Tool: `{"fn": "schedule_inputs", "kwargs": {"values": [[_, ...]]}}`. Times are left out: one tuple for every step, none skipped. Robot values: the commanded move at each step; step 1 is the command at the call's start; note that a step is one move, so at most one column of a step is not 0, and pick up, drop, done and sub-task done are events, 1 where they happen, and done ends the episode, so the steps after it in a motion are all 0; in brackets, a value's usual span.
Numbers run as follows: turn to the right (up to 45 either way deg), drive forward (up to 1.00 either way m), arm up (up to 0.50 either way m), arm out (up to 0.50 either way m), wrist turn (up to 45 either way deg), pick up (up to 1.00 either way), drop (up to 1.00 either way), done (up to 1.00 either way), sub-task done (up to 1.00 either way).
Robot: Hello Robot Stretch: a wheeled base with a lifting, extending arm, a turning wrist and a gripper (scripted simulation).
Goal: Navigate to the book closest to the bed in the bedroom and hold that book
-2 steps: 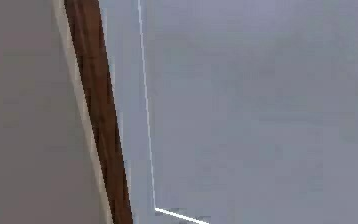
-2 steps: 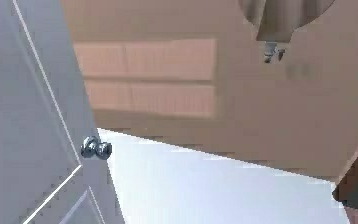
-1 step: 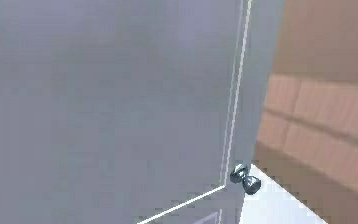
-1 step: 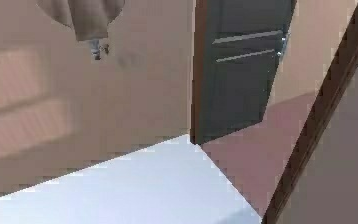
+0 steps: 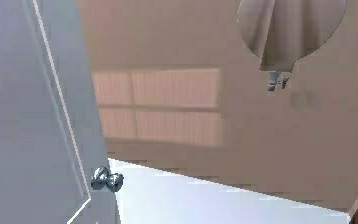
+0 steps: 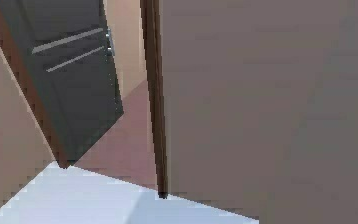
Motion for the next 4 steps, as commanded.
{"fn": "schedule_inputs", "kwargs": {"values": [[15.0, 0.0, 0.0, 0.0, 0.0, 0.0, 0.0, 0.0, 0.0], [0.0, 0.6, 0.0, 0.0, 0.0, 0.0, 0.0, 0.0, 0.0], [-39.0, 0.0, 0.0, 0.0, 0.0, 0.0, 0.0, 0.0, 0.0], [0.0, 0.4, 0.0, 0.0, 0.0, 0.0, 0.0, 0.0, 0.0]]}}
